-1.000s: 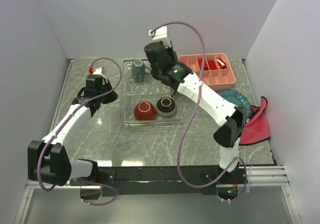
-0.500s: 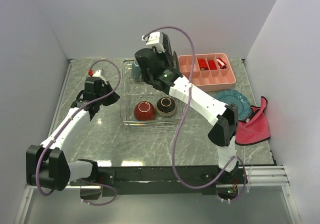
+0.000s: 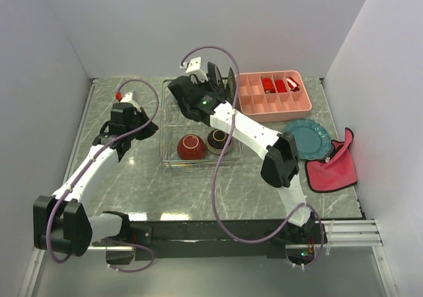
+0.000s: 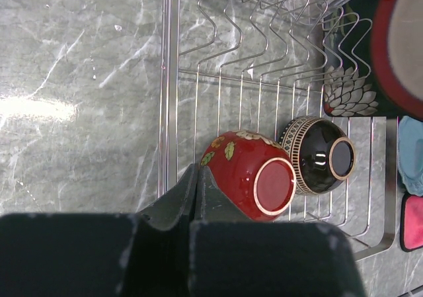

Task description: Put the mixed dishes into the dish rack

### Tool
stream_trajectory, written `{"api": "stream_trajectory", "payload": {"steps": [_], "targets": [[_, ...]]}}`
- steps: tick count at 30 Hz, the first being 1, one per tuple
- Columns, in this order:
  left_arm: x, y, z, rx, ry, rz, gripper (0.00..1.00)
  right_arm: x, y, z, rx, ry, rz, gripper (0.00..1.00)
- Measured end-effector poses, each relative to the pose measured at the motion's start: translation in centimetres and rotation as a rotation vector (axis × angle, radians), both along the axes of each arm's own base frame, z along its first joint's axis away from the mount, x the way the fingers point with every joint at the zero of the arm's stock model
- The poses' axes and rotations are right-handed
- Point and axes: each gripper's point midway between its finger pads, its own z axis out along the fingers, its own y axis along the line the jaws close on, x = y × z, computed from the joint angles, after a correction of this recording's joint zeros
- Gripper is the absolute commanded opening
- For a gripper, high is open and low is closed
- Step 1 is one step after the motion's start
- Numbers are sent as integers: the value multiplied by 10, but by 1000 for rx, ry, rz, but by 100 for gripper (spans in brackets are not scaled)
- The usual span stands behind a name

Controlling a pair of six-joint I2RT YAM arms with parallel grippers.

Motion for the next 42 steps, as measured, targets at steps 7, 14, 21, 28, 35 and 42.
{"api": "stream_trajectory", "payload": {"steps": [7, 14, 21, 28, 35, 42], "targets": [[0, 0, 0, 0, 0, 0, 1, 2, 0, -16, 12, 26, -13, 0], [2, -2, -4, -3, 10, -5, 1, 7, -18, -23, 46, 33, -67, 0], [4, -4, -18, -3, 48, -10, 1, 13, -28, -29, 133, 36, -102, 0], [7, -3, -26, 2, 74, -8, 1, 19, -24, -42, 191, 78, -98, 0], [11, -6, -28, -2, 84, -16, 1, 18, -22, -67, 194, 147, -95, 2], [14, -9, -26, -11, 83, -28, 1, 18, -23, -68, 193, 155, -81, 48]]}}
